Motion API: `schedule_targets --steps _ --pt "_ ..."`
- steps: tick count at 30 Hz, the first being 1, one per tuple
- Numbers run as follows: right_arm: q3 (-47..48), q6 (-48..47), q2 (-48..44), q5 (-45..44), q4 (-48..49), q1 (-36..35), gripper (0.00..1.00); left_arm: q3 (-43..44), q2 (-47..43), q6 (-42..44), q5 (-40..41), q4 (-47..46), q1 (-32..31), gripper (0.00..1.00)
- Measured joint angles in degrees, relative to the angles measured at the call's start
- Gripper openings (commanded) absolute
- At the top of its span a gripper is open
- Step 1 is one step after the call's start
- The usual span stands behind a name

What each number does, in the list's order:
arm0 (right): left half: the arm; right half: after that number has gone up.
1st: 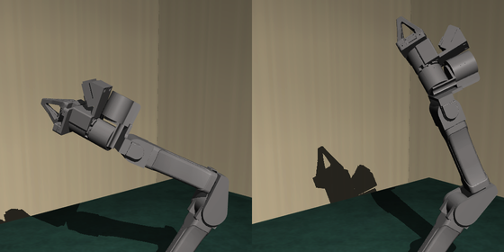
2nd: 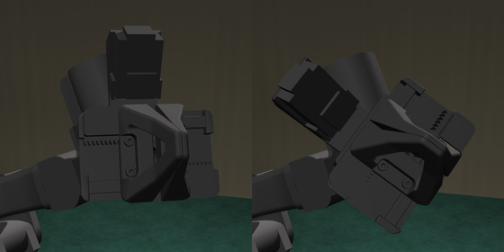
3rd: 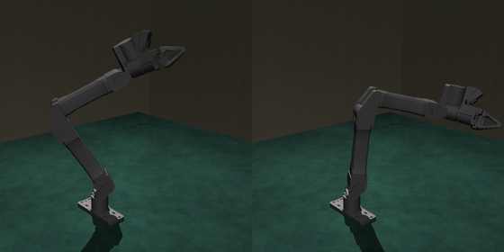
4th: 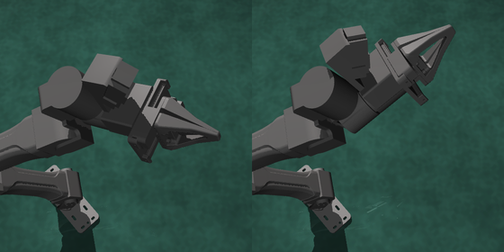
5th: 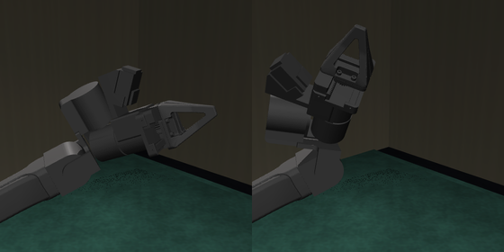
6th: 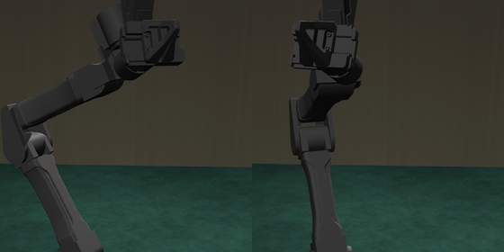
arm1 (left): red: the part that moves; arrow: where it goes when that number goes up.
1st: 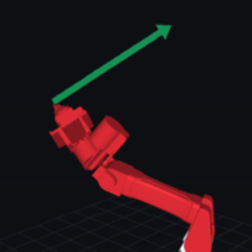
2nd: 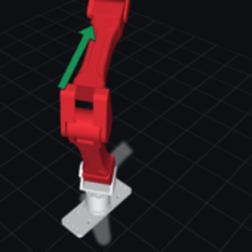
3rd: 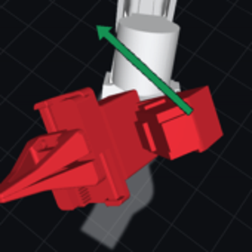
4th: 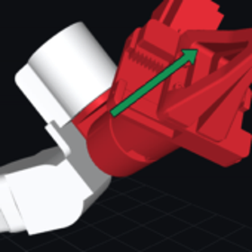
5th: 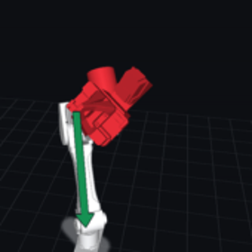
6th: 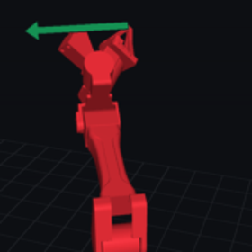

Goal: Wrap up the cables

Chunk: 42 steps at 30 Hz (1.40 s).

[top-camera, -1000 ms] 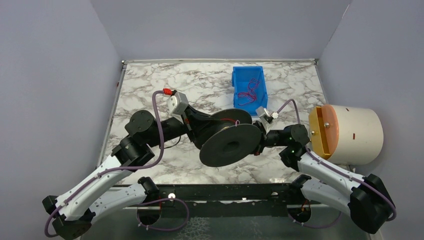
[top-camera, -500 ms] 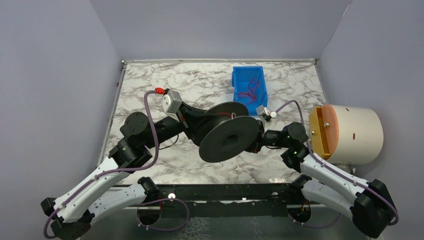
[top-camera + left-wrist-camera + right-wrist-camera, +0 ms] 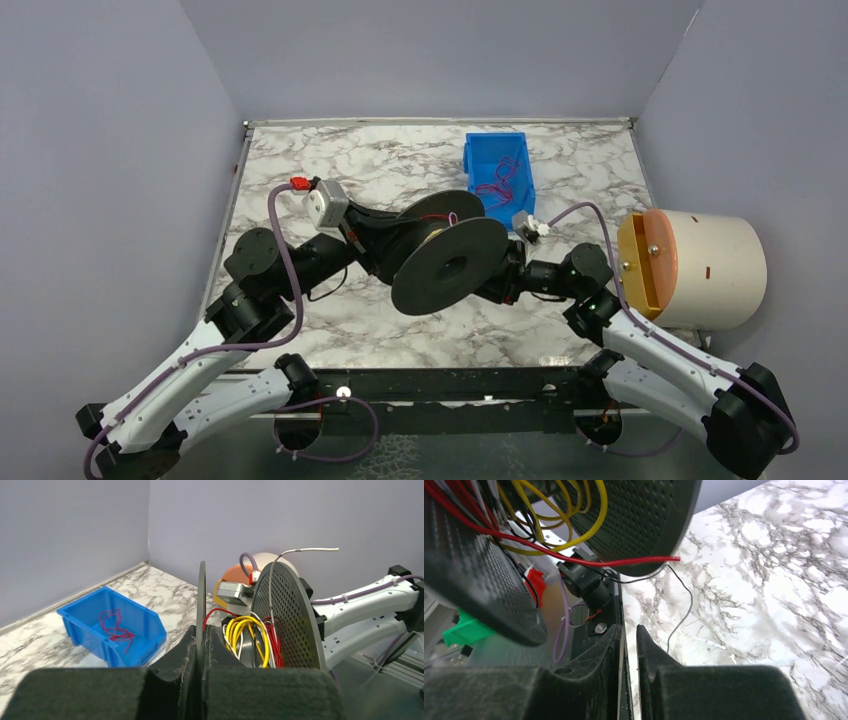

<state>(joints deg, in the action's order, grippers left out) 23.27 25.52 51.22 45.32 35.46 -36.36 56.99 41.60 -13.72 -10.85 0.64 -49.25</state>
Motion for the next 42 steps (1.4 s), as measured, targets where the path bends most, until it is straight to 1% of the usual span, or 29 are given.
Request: schedule_targets --steps 6,12,17,25,34,42 --pt "-1.05 -1.53 -0.98 -4.15 -2.62 0.00 0.26 0.44 -0.66 1.11 4.52 1.75 0.00 0.00" --pt "-1.44 -2.97 -0.98 -10.01 -6.99 0.00 0.27 0.44 -0.22 2.01 10.23 2.32 0.00 0.00" --pt "-1.70 -3.63 -0.98 -14.73 -10.10 0.00 0.27 0.44 1.46 3.63 17.03 2.93 0.00 0.00" --pt "-2.25 -4.07 -0.57 -20.39 -13.46 0.00 0.29 0.44 7.85 8.79 28.87 6.10 0.02 0.00" --pt "-2.25 -3.52 -0.57 -31.10 -18.73 0.00 0.29 1.68 16.79 15.61 39.95 9.05 0.02 0.00" --pt "-2.23 -3.04 -0.09 -35.17 -20.63 0.00 0.30 5.46 24.94 22.93 52.22 10.01 0.02 0.00"
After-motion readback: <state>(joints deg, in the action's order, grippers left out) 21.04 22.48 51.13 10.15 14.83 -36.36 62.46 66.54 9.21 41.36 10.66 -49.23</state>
